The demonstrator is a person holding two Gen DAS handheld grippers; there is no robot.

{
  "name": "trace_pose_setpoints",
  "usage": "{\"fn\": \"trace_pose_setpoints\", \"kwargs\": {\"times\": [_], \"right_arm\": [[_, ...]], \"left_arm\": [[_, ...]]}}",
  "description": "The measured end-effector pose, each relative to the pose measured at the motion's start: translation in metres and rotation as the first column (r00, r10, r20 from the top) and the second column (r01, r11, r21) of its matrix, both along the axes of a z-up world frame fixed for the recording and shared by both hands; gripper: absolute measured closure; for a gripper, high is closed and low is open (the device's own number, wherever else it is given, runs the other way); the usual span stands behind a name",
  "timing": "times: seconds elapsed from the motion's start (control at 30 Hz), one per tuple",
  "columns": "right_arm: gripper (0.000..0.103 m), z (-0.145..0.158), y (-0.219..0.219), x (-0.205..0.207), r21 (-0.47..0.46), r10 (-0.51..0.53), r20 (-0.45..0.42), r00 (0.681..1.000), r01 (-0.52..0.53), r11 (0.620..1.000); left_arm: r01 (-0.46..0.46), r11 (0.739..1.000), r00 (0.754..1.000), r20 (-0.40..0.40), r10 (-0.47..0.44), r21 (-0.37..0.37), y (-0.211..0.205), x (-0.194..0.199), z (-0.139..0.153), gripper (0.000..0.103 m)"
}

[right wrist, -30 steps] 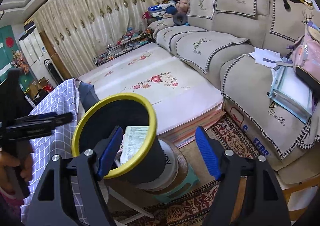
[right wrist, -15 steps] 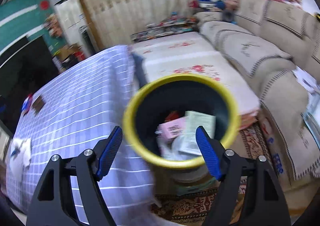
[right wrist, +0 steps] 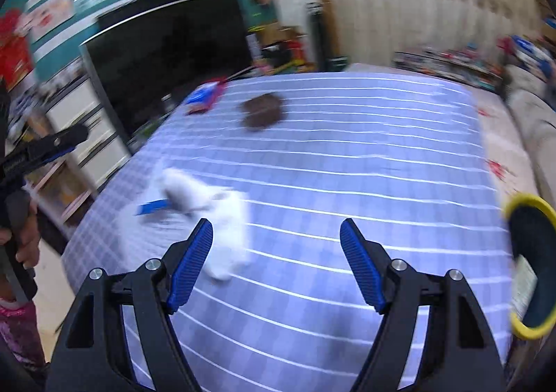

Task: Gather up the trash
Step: 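Move the right gripper to the white tissue and grasp it, then lift the tissue with the right gripper toward the yellow bin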

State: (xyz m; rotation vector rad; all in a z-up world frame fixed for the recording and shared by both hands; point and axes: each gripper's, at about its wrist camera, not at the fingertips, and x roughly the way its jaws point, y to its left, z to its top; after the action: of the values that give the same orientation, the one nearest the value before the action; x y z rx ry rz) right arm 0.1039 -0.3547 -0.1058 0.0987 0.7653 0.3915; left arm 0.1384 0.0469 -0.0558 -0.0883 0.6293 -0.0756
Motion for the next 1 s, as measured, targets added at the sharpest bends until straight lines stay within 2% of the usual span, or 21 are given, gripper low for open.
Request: {"fn": "trace_pose_setpoints", "kwargs": {"times": [0.17, 0.4, 0.6, 0.67, 0.77, 1.0], "right_arm": [[0.042, -0.015, 0.046, 0.023, -0.026, 0.067, -0.069, 0.995, -0.069, 0.997], [0.049, -0.03, 0.069, 0.054, -0.054, 0.085, -0.144, 0.986, -0.094, 0.994], [0.076, -0.039, 0.084, 0.067, -0.101, 0.092, -0.166, 0.982, -0.11, 0.989], [0.092, -0.039, 0.079, 0.07, -0.089, 0.088, -0.167, 0.982, -0.104, 0.991], [0.096, -0.034, 0.067, 0.071, -0.069, 0.059, -0.155, 0.986, -0.07, 0.995], [0.096, -0.012, 0.022, 0.066, -0.027, -0.049, -0.094, 0.994, 0.047, 0.999]], "left_arm": [[0.006, 1.0, 1.0, -0.003, -0.006, -0.02, 0.006, -0.003, -0.006, 0.009], [0.015, 0.999, 0.999, -0.027, -0.017, -0.044, 0.008, 0.001, -0.017, 0.009], [0.024, 0.999, 0.999, -0.036, -0.025, -0.047, 0.005, 0.002, -0.021, 0.009], [0.024, 0.999, 0.999, -0.037, -0.026, -0.047, 0.005, 0.003, -0.022, 0.009], [0.023, 0.999, 0.999, -0.04, -0.025, -0.048, 0.005, 0.004, -0.023, 0.009], [0.045, 0.998, 0.997, -0.057, -0.048, -0.046, -0.007, 0.008, -0.029, 0.009]]}}
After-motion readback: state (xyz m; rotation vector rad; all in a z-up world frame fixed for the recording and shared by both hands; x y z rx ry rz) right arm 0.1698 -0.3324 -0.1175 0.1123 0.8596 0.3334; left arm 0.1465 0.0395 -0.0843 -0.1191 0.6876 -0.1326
